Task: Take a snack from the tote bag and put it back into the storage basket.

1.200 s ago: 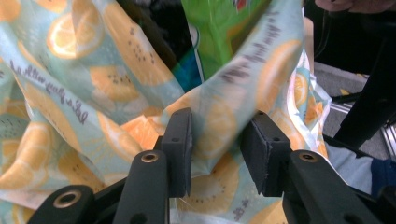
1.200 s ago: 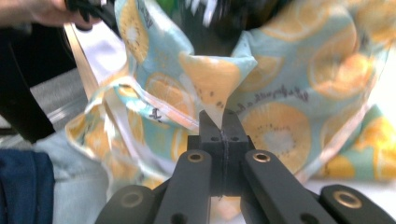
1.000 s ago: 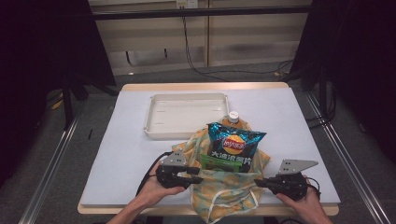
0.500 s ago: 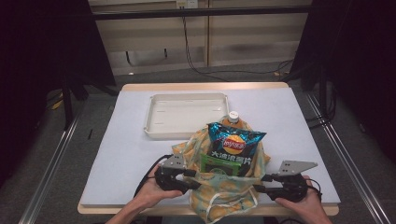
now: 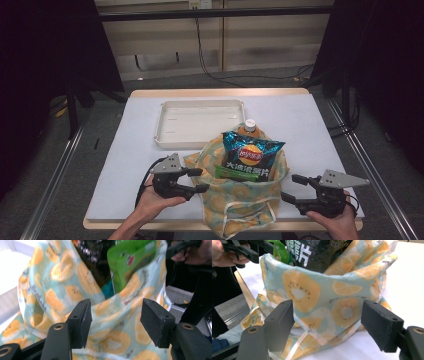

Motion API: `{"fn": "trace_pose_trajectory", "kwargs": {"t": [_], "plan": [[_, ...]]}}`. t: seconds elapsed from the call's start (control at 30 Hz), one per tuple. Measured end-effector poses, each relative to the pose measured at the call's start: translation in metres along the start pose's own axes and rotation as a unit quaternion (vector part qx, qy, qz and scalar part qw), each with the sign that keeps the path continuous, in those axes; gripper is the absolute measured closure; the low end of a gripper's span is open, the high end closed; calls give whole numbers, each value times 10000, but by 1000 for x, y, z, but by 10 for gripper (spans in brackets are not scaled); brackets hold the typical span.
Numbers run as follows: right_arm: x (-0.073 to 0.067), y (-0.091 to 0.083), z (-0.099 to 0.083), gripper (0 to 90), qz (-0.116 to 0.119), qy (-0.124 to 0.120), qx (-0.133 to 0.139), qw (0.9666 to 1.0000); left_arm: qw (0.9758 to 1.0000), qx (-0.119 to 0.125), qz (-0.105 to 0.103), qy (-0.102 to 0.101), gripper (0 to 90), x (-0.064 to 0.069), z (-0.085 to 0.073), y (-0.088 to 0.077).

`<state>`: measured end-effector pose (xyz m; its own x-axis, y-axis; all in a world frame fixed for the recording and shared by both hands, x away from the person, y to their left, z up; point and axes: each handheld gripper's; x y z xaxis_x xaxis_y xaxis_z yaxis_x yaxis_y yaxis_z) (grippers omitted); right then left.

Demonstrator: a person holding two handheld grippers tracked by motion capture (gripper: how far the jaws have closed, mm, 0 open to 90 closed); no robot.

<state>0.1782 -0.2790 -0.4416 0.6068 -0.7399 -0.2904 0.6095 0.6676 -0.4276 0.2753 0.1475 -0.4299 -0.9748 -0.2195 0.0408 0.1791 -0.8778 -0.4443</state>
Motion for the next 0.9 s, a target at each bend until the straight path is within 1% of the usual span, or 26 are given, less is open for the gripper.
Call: {"fn": "trace_pose_trajectory", "kwargs": {"t": [0.07,0.17,0.2,0.23,0.27,0.33,0.4,0.47,0.53,0.57,0.6,0.63,0.67,0.73,0.8,0.83,0.87,0.9], "plan": [[-1,-4,-1,248,-1,39,75,10000,9998,172,5,-54,407,1,3,-3],[0,-7,0,238,-69,77,234,9997,9995,291,89,-2,417,0,8,-8],[0,-6,1,232,-50,113,273,9996,9994,345,78,-15,441,-1,10,-9],[1,-6,1,230,-41,140,280,9995,9992,380,130,14,471,-2,12,-10],[1,-6,2,231,-83,113,291,9995,9989,446,124,-9,501,-2,14,-10],[1,-6,2,232,-75,120,295,9995,9986,514,131,51,563,-4,18,-8],[3,-5,4,235,-58,154,274,9995,9985,531,118,73,583,-5,22,-3],[4,-2,4,236,-80,140,247,9996,9983,557,99,126,585,-6,26,3],[4,0,5,240,-64,123,255,9996,9983,543,127,174,585,-5,29,7],[4,0,5,240,-88,100,257,9996,9981,584,50,199,583,-4,31,10],[3,0,5,240,-62,106,254,9996,9978,601,9,274,585,-4,33,12],[3,0,4,240,-51,103,246,9996,9974,620,35,364,585,-3,36,14],[2,1,4,240,-74,90,249,9996,9974,616,65,372,570,-2,39,15],[3,1,5,240,-65,58,234,9997,9971,620,43,447,550,-3,44,19],[3,1,5,242,-59,62,236,9997,9968,662,1,451,536,-5,47,22],[3,1,4,242,-28,74,215,9997,9970,627,-6,445,528,-5,48,23],[3,1,4,244,-27,71,226,9997,9971,630,-66,432,517,-6,49,25],[3,1,4,243,-11,76,232,9997,9969,660,-67,429,517,-7,49,28]]}}
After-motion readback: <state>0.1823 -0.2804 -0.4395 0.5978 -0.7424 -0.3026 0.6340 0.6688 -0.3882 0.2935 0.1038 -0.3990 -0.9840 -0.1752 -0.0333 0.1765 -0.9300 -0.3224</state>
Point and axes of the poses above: each handheld gripper's, and its own axes: y roughly forward along the jaws, z roughly out of its top, x roughly to its right, and after that the axes turned 8 degrees about y, right-handed
